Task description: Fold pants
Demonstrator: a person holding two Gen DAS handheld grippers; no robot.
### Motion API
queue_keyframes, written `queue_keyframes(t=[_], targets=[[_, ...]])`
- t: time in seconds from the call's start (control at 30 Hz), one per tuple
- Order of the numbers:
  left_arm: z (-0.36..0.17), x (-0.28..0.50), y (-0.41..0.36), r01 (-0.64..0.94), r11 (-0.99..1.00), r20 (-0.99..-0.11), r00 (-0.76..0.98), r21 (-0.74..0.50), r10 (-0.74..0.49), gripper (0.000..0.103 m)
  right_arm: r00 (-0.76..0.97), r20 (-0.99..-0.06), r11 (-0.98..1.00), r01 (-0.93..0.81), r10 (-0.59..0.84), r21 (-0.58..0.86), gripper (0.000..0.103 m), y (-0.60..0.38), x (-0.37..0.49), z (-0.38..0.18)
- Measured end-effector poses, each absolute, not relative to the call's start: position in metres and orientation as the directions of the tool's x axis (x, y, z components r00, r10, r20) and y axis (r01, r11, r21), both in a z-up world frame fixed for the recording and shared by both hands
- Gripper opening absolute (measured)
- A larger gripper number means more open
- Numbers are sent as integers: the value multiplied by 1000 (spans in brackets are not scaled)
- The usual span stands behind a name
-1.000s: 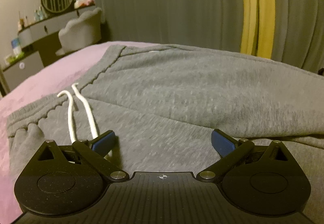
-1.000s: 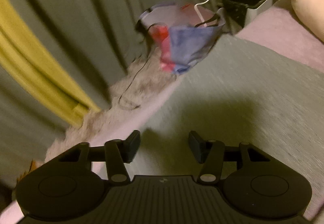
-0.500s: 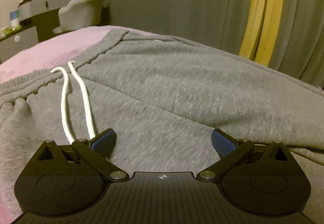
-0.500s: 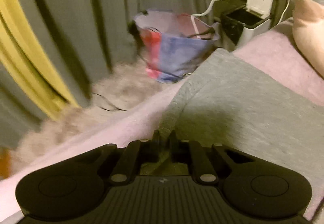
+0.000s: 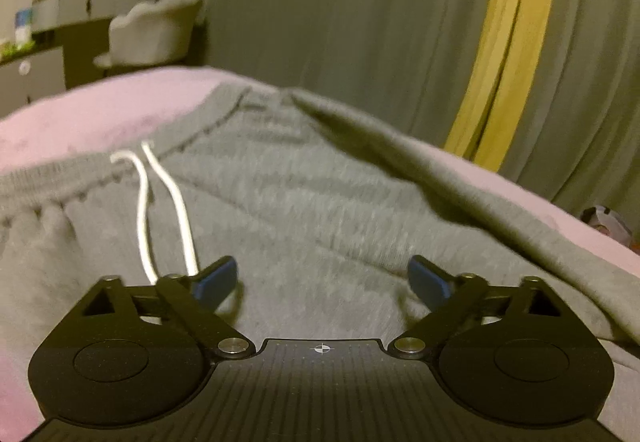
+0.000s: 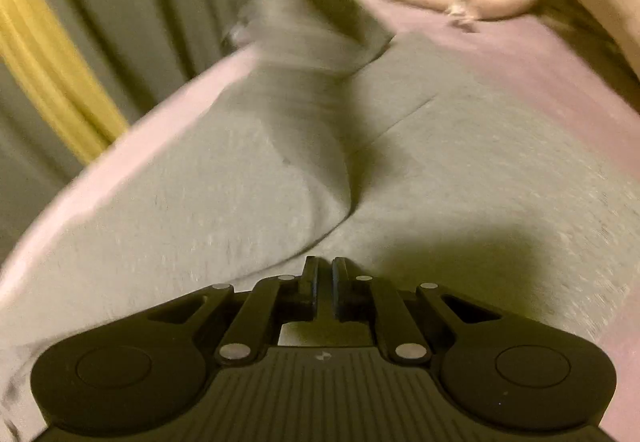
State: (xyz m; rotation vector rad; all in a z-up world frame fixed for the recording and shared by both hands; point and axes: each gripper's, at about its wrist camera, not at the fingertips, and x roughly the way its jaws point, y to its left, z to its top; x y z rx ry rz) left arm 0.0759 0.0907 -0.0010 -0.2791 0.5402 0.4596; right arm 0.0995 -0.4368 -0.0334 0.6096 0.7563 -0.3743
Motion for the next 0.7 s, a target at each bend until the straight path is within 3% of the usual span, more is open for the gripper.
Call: queue_keyframes(t=[0.07, 0.1, 0.13, 0.2, 0.33, 0.47, 0.53, 0.6, 0.7], targets=[[9, 77, 94, -478, 865, -550, 768, -150, 329, 92, 716, -692, 759, 502, -97, 414, 40, -443, 103, -22], [14, 80, 98, -472, 864, -564, 767, -174, 306, 92, 730, -677, 756, 496, -96, 427, 62, -446, 105, -20], [21, 82, 103, -465, 860, -568, 774, -211, 280, 91, 739, -667, 748, 493, -91, 444, 75, -449, 107, -22], [34, 92, 115, -450, 842, -574, 789, -298, 219, 92, 728, -681, 706, 525, -83, 475, 78, -458, 110, -31], [49, 141, 144, -410, 819, -617, 782, -400, 91, 91, 757, -651, 615, 540, -57, 575, 78, -469, 100, -56], [50, 196, 160, -422, 826, -660, 746, -373, 83, 88, 821, -570, 577, 480, -32, 660, 76, -480, 96, -57], [39, 223, 167, -436, 826, -693, 717, -356, 80, 86, 831, -555, 575, 473, -41, 667, 60, -484, 92, -66], [23, 251, 177, -472, 804, -748, 662, -361, 53, 72, 841, -539, 557, 474, -55, 682, 45, -482, 87, -67], [3, 278, 186, -516, 764, -789, 614, -386, 16, 65, 849, -524, 521, 479, -70, 707, 21, -485, 85, -74]])
